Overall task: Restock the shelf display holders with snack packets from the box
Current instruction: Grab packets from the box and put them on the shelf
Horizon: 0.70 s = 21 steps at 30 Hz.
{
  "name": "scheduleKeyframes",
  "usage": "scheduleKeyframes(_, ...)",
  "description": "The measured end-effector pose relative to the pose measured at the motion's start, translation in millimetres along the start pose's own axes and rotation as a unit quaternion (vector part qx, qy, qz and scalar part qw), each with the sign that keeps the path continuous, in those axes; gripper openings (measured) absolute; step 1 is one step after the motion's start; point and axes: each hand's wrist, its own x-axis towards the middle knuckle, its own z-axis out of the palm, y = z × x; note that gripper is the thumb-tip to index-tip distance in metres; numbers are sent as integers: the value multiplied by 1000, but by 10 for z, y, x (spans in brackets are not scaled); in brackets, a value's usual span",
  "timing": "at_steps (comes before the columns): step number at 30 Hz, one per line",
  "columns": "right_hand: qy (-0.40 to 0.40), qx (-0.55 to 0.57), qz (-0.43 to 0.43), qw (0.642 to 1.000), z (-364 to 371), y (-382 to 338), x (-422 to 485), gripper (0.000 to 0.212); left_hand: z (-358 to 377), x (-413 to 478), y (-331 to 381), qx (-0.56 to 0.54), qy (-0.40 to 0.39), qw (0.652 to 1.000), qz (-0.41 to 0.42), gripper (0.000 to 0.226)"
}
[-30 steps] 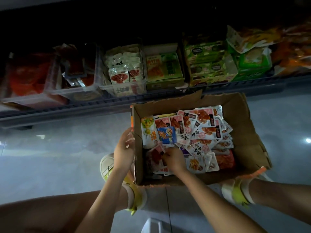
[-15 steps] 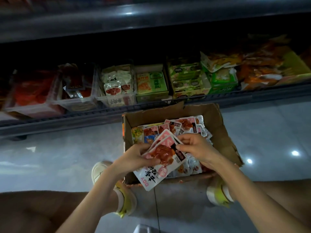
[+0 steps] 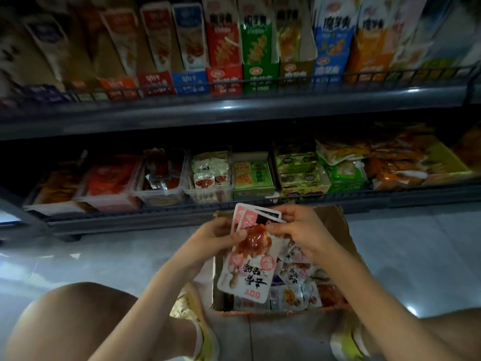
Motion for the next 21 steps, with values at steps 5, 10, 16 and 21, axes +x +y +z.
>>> scheduleKeyframes(5, -111, -123, -65, 984, 335, -736, 43, 21, -338, -112, 527, 38, 51, 994, 86, 26)
scheduleKeyframes(10, -124, -129, -95, 979, 662, -1254, 91, 20, -697, -255, 826, 47, 129, 982, 133, 7)
scheduleKeyframes(16, -105, -94, -90, 986, 1005, -1434, 165, 51, -1303, -312, 963, -227, 323, 906, 152, 6)
scheduleKeyframes(21, -132, 81, -104, 982, 1739, -1669, 325, 48, -1685, -289, 1083, -393, 374, 825, 158, 11)
